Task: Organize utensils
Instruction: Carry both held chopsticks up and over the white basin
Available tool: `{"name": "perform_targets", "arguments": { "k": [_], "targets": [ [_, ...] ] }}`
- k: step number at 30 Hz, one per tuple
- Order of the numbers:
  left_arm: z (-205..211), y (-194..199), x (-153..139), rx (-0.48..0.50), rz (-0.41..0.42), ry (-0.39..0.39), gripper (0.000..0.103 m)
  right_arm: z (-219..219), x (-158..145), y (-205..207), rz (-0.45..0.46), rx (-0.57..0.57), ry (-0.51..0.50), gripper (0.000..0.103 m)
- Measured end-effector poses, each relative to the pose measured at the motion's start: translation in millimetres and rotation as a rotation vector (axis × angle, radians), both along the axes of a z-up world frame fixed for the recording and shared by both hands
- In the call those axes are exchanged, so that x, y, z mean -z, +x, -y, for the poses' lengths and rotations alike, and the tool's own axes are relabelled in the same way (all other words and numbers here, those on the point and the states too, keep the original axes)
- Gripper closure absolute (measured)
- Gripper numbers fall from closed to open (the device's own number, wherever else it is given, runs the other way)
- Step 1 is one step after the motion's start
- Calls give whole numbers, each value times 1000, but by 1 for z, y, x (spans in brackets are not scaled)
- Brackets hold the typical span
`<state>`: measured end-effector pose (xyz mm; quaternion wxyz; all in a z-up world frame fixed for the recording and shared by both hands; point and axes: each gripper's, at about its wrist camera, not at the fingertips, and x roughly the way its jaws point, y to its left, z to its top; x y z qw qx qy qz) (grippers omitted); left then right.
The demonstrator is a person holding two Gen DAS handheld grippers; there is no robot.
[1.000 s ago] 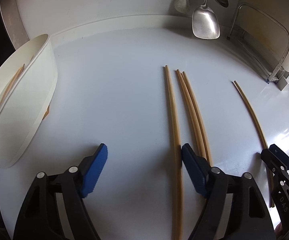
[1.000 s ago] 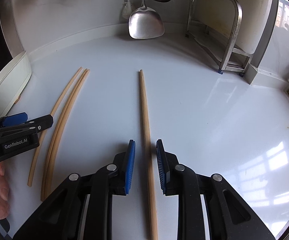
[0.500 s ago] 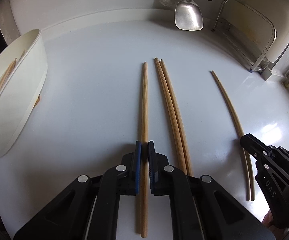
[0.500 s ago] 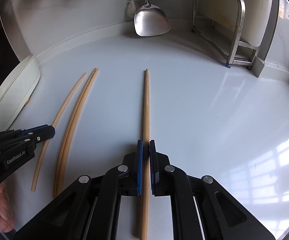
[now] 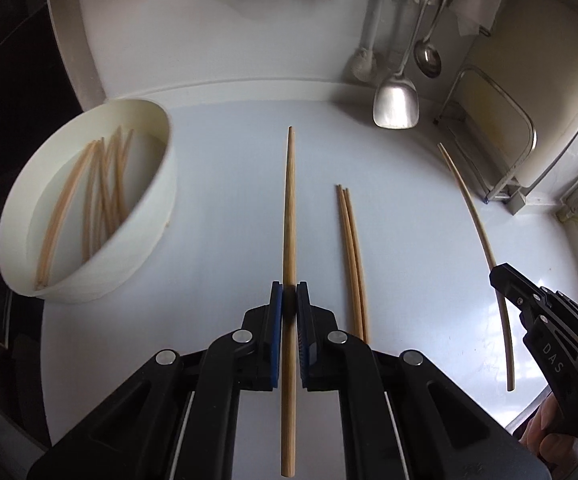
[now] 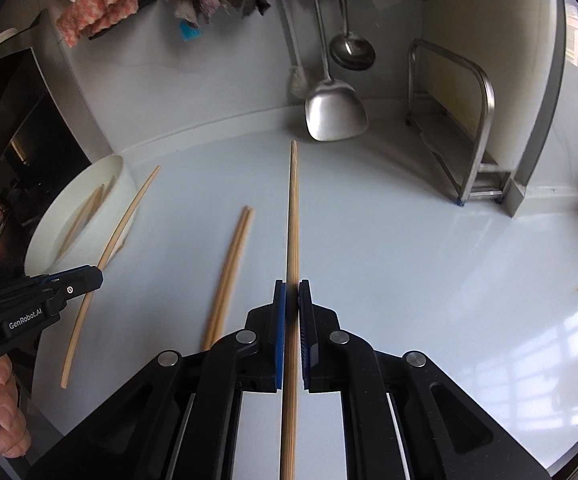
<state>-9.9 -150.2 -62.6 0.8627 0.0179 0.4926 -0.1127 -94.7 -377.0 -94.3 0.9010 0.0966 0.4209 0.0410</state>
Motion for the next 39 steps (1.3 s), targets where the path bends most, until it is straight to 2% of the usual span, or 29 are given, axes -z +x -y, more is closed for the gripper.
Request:
{"name": "perform_targets", "arguments": {
  "k": [5,8,17,22,27,34,39],
  "targets": [
    [-47,-5,-36,-104,49,-14,95,-34,-39,15,57,-99,-5,97],
    [-82,-3,-47,-165,66,-15,95,-65,-54,25,86,-160,0,97],
    [-192,37,-59,-259,84,-8,95,-186,-70,78,86,-275,53,97],
    [-238,78,-45,-257,55,-37,95,-257,-62,114,44,-320,56,97],
    [-256,119,-18,-195,-3,-53,95,-305,-40,150,-25,-313,82,97],
    [-263,153,22,-128,-90,-47,95,-332,-4,188,-134,-263,89,97],
    [-258,168,47,-89,-146,-45,95,-337,17,201,-190,-233,69,97]
  ]
}}
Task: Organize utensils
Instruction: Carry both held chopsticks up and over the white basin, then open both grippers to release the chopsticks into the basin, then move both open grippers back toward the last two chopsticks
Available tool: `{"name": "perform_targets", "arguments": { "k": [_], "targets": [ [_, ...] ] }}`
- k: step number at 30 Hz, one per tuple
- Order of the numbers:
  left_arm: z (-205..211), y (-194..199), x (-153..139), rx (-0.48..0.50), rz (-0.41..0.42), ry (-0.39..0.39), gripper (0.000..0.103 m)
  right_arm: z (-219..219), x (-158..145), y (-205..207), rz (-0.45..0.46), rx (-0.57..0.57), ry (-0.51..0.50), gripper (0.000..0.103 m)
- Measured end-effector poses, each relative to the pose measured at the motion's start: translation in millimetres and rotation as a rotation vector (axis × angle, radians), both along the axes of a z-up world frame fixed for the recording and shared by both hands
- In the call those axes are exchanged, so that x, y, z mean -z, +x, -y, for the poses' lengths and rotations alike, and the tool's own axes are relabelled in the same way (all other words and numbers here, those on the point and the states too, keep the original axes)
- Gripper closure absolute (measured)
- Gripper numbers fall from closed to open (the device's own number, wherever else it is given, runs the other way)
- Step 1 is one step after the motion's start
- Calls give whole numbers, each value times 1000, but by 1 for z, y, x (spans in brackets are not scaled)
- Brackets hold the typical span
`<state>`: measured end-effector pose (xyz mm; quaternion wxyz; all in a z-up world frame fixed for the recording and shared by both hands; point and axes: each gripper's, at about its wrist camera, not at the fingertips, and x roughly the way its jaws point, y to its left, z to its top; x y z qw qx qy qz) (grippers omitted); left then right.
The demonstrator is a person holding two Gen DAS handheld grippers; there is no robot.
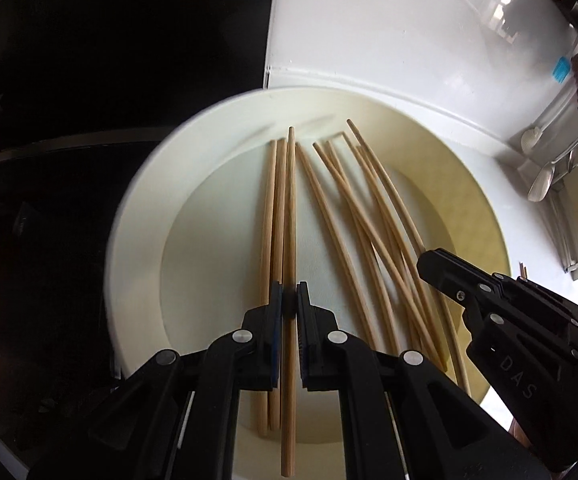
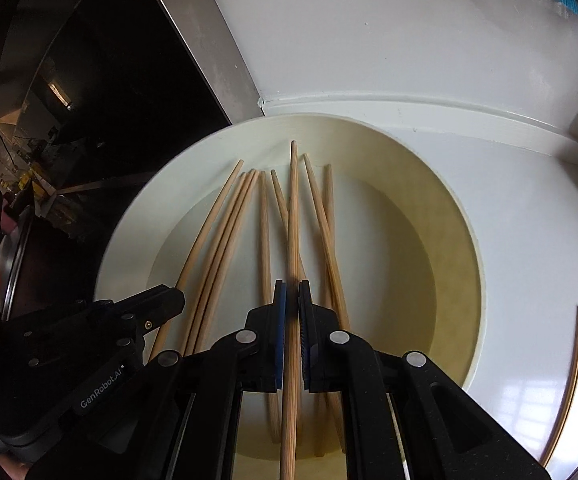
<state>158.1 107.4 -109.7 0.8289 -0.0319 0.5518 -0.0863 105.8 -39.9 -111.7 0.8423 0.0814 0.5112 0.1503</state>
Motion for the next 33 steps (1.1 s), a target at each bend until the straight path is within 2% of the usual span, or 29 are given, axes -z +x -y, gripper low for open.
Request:
{"name": "perform_targets", "arguments": {
  "k": [15,21,23,26,27,29,33],
  "targets": [
    [-14,11,22,0,-58,-6,95,-5,29,11,-73,12,-40,97],
    [-13,10,19,0,-50,4,93,-6,31,12,-85,3,-45,96],
    [-15,9,15,-5,-42,7,83,-5,27,13,-71,13,-44,94],
    [-19,4,5,-9,-10,15,58,2,15,8,-29,24,-46,88],
    [-21,3,1,-9,3,20,55,4,11,6,-19,28,-54,82],
    [-24,-1,-8,-12,34,31,40,9,3,-2,-2,37,-63,81],
    [-28,-10,-27,-13,93,46,29,19,-8,-16,18,58,-55,77]
  ]
}}
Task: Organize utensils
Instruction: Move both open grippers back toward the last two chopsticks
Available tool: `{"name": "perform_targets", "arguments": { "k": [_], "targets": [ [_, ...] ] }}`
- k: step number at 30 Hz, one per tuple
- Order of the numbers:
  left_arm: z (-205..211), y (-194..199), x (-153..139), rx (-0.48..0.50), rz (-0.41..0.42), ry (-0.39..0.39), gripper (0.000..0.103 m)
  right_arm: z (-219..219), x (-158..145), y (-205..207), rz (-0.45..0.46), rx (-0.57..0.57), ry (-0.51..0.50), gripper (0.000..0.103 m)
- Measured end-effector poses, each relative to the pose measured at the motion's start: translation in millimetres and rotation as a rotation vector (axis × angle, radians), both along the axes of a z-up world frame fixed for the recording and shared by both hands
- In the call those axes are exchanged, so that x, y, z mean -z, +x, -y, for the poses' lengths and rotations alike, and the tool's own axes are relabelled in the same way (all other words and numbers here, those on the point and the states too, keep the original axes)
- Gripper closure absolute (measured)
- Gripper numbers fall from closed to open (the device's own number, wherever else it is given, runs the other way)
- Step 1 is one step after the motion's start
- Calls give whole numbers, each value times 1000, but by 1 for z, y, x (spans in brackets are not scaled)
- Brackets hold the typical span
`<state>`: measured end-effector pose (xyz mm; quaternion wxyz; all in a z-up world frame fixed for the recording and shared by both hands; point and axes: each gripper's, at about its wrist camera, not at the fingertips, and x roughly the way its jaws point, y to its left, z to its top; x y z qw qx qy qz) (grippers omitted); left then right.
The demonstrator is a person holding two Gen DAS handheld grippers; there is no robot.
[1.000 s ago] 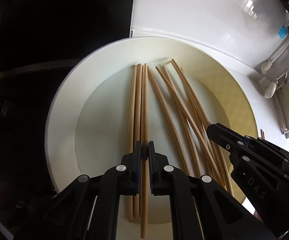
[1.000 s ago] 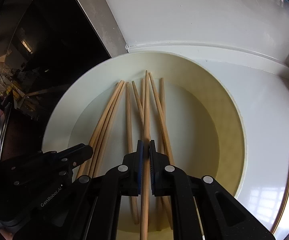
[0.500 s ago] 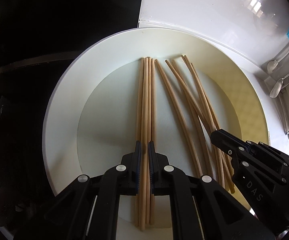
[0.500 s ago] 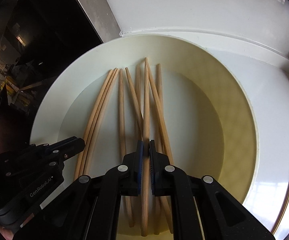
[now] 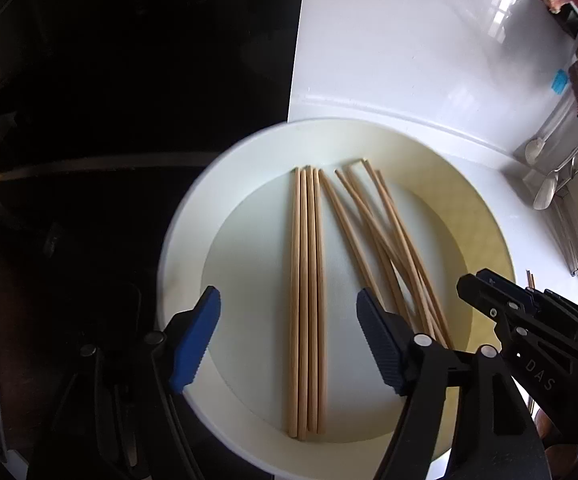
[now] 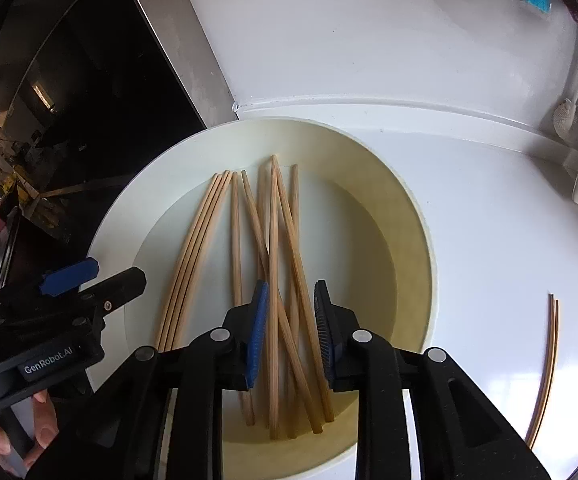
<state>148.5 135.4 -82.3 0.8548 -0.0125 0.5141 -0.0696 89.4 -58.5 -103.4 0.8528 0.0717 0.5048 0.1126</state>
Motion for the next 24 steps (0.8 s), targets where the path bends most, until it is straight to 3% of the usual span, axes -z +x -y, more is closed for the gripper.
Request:
{"name": "perform_targets", "arguments": {
  "k": [7,13,24],
  "targets": [
    [3,-19,-19,6,56,-14,15,15,-20,-28,34,26,-4,61],
    [14,-35,-23,13,61,-9,15,40,-33,-56,47,72,-14,52],
    [68,-60,-31,46,76,-7,12,111,-34,-95,45,177,-17,49]
  ]
}}
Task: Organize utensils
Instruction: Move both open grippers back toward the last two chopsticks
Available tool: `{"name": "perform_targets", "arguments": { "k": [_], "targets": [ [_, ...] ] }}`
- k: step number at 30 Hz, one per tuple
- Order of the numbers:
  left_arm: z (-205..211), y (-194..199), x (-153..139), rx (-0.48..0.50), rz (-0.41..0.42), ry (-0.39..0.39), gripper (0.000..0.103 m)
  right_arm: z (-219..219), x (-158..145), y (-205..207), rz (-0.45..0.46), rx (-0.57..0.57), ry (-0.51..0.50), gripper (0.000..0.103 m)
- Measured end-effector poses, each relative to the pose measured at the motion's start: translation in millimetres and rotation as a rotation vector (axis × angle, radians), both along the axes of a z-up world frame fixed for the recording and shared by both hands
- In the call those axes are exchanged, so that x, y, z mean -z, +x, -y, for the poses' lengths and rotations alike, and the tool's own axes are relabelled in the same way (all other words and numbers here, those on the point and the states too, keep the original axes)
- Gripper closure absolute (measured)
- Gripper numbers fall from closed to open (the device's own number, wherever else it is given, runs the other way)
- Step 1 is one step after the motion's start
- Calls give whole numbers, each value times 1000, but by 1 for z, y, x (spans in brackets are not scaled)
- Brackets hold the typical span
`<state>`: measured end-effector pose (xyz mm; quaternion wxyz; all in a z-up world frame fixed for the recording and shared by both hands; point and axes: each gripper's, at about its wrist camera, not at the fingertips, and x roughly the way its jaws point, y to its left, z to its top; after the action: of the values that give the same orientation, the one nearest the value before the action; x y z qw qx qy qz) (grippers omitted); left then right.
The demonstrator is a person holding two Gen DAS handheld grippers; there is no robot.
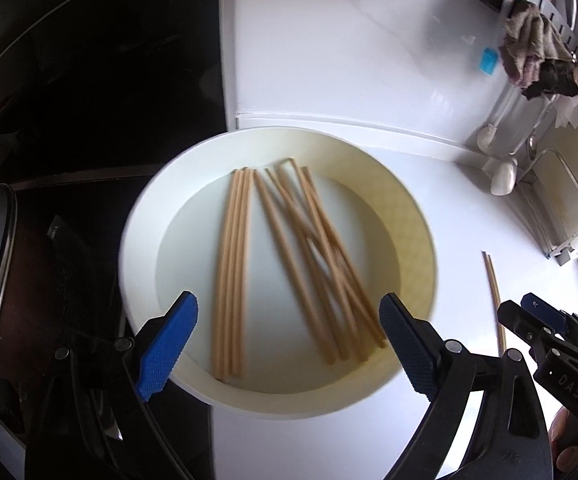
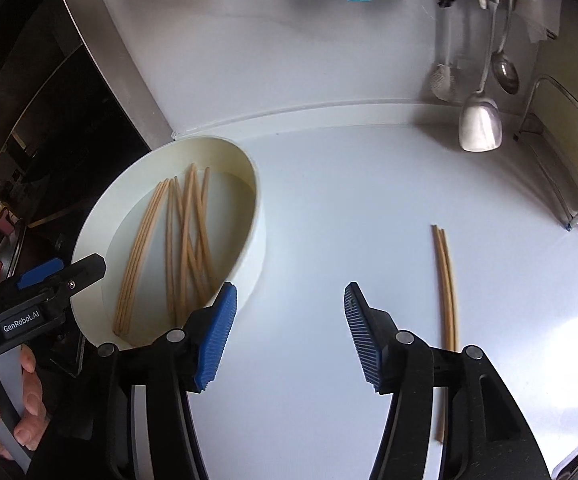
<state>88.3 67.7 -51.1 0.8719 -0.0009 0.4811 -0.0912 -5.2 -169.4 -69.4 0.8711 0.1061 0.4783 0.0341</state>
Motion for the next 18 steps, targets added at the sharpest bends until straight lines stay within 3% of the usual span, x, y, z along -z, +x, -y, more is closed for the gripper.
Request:
{"name": "perform_targets", "arguments": {
  "k": [10,14,18],
  "targets": [
    [90,-51,-12,7,30,7,10,106,3,-51,7,26,-4,46],
    [121,-74,-7,-17,19,2,9,142,19,-66,-8,12,-6,46],
    [145,-97,-2,-43,8,46,9,165,44,-74,-38,-8,10,46]
  ]
}}
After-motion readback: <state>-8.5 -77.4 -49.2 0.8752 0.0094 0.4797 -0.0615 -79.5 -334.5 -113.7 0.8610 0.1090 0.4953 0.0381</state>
